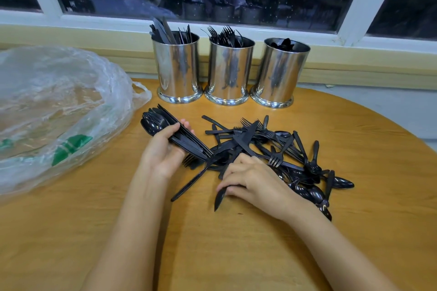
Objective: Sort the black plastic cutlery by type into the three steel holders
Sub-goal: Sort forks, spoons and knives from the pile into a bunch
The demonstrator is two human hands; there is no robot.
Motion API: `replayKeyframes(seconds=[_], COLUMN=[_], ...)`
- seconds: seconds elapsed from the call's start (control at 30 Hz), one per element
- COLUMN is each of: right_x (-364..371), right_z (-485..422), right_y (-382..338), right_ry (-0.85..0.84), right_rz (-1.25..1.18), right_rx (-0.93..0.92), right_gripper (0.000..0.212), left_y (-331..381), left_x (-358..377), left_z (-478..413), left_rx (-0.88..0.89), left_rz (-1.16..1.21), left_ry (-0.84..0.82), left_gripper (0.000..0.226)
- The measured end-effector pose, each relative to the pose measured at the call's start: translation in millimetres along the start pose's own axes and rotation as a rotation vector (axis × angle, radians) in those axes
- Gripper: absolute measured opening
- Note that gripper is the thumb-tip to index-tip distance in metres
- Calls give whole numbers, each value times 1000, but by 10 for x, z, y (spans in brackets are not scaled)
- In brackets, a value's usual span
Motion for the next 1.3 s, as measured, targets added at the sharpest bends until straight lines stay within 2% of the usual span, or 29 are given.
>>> replayKeyframes(seconds=[0.17,0.23,0.33,0.47,0.57,0.67,0.8,0.87,1.1,1.3], right_x=[-152,-286,-360,-301,-268,-198,-165,-172,-74,36], right_z=[-60,-139,-263,-320,-254,-214,-236,-252,-380,-418], right_y=[-10,7,134,210,201,237,238,196,22,-77], right_ry=[437,557,548,419,488,462,410,394,475,471], right_rz=[-550,-706,-859,-1101,-1115,-1023,-1208,-1245,-1007,-707], right_rx=[196,322,495,542,676,774,728,677,680,525], right_gripper=[14,17,19,30,21,15,28,29,6,3], left_y=[0,-22,-62,-106,-146,-179,-245,-275,-317,-370], left_x=[-8,-12,-19,-37,-46,-76,-89,-73,-100,-38], left_z=[-31,-40,-41,-59,-83,-121,-134,-121,-154,-125], left_rx=[0,-5,-8,-20,-56,-83,-137,-147,-212,-169], left_rz=[-7,-13,-48,-93,-104,-120,-154,-164,-287,-205], left_ry=[5,10,5,9,-9,-33,-74,-93,-165,-126], left_gripper=[17,17,17,14,11,10,2,7,39,20])
Point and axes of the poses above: each hand's wrist, its own z-axis away from the middle knuckle, its own x-axis out of the palm, y = z × x, the point moved 1 cm from there along -z, towards the middle knuckle, and after that the axes turned 14 degrees about z, right-handed, at the moved point
